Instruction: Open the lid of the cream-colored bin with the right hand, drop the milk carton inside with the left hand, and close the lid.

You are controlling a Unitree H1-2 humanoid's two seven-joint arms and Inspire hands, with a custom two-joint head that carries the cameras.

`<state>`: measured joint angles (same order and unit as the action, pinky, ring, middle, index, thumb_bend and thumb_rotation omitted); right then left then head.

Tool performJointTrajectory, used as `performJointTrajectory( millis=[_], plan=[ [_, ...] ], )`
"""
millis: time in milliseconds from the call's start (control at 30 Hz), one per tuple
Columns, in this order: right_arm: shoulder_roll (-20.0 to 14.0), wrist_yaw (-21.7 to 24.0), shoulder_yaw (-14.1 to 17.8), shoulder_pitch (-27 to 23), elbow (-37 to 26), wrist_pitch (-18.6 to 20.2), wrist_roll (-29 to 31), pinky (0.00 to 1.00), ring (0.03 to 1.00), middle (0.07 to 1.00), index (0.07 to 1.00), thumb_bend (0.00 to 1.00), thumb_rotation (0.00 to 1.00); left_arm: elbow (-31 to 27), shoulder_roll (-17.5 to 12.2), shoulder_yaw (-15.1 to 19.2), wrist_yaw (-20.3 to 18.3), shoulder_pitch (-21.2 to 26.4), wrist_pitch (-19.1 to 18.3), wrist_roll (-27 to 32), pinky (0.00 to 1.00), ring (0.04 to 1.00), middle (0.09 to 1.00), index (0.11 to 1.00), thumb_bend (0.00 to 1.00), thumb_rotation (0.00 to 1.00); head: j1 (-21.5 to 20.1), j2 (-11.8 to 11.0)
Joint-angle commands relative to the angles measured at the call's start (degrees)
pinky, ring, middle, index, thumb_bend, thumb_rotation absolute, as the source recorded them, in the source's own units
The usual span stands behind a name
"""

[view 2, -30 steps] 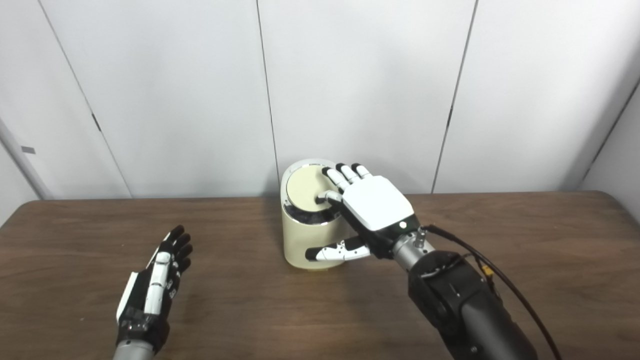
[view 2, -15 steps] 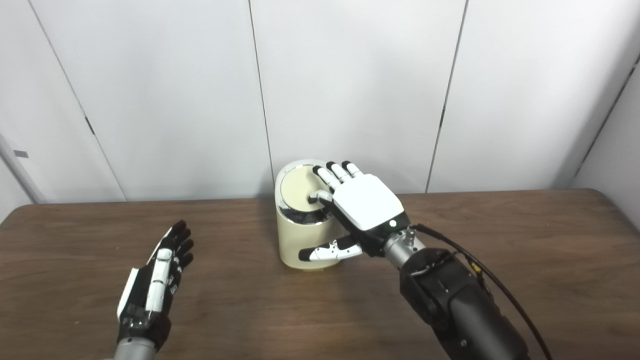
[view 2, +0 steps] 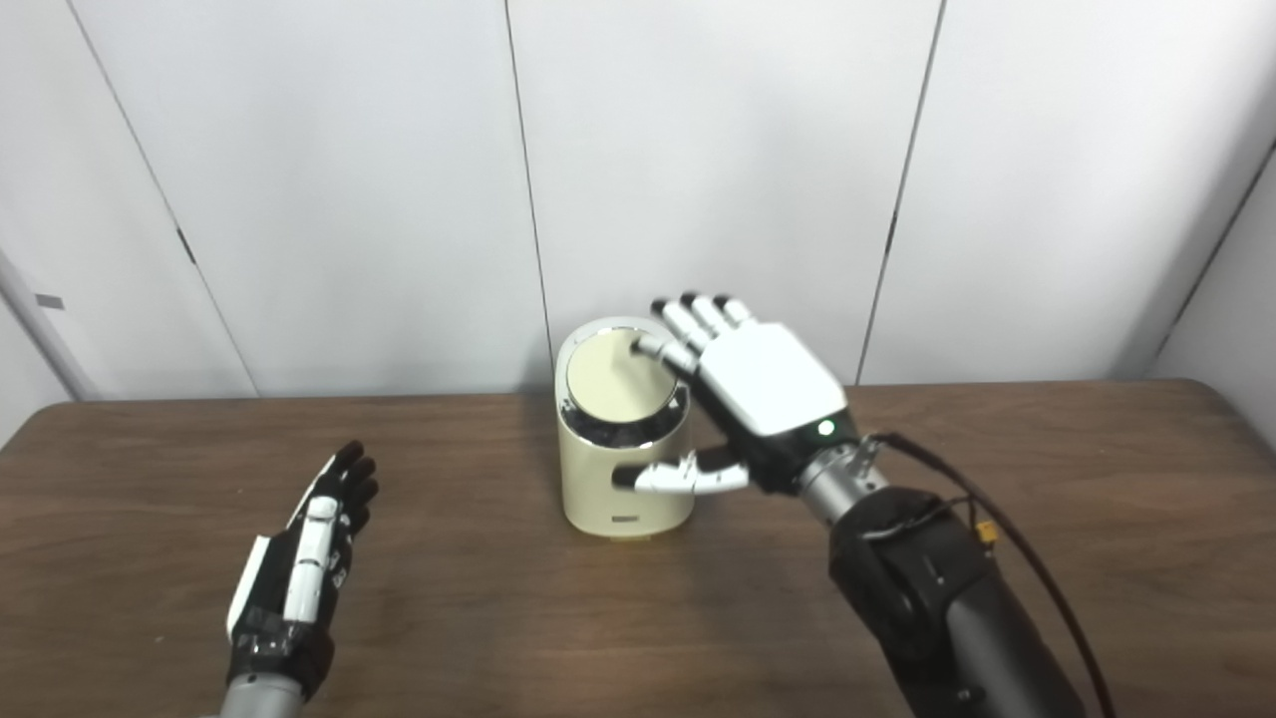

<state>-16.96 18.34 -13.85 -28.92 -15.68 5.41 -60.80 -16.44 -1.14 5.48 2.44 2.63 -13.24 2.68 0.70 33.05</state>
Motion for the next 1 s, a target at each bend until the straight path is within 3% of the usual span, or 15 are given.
performJointTrajectory(
  millis=[0,400,533,700,833,967],
  plan=[
    [0.02,-3.74,2.16,-0.94,-0.82,0.23,0.99,1.00,1.000,0.996,0.986,0.55,0.88,-1.46,-0.29,0.08,-0.03,1.66,0.76,0.14,1.00,0.954,0.943,0.971,0.54,0.93,0.11,0.01],
    [-0.41,-5.15,7.45,5.70,-2.13,2.14,5.01,1.00,1.000,1.000,0.968,0.53,0.84,-1.74,-0.08,0.62,-0.04,1.65,0.52,1.00,0.98,0.946,0.946,0.971,0.53,0.91,-0.18,0.04],
    [0.42,-5.50,10.74,8.48,-1.53,2.38,13.51,1.00,1.000,0.987,0.967,0.51,0.84,-2.02,-0.67,0.90,-0.42,1.64,-0.02,1.61,0.99,0.952,0.952,0.976,0.53,0.92,-0.47,0.17],
    [3.63,-1.68,17.00,11.31,-2.05,9.61,31.20,0.89,0.961,0.983,0.987,0.54,0.92,-2.34,-1.83,1.16,-1.60,1.31,-0.04,2.77,0.99,0.955,0.952,0.960,0.51,0.95,-0.78,0.25],
    [7.84,-1.26,21.69,14.11,-3.25,14.36,45.39,0.93,0.978,0.988,0.986,0.52,0.94,-2.29,-2.34,1.11,-2.17,0.47,0.44,3.34,0.99,0.960,0.961,0.963,0.51,0.96,-0.92,0.38],
    [9.29,-3.57,22.21,17.77,-2.98,13.44,49.29,0.95,0.992,0.996,0.982,0.57,0.99,-1.62,-2.91,0.55,-2.92,-1.90,4.13,2.25,0.94,0.950,0.957,0.958,0.50,0.93,-0.97,0.61]
  ],
)
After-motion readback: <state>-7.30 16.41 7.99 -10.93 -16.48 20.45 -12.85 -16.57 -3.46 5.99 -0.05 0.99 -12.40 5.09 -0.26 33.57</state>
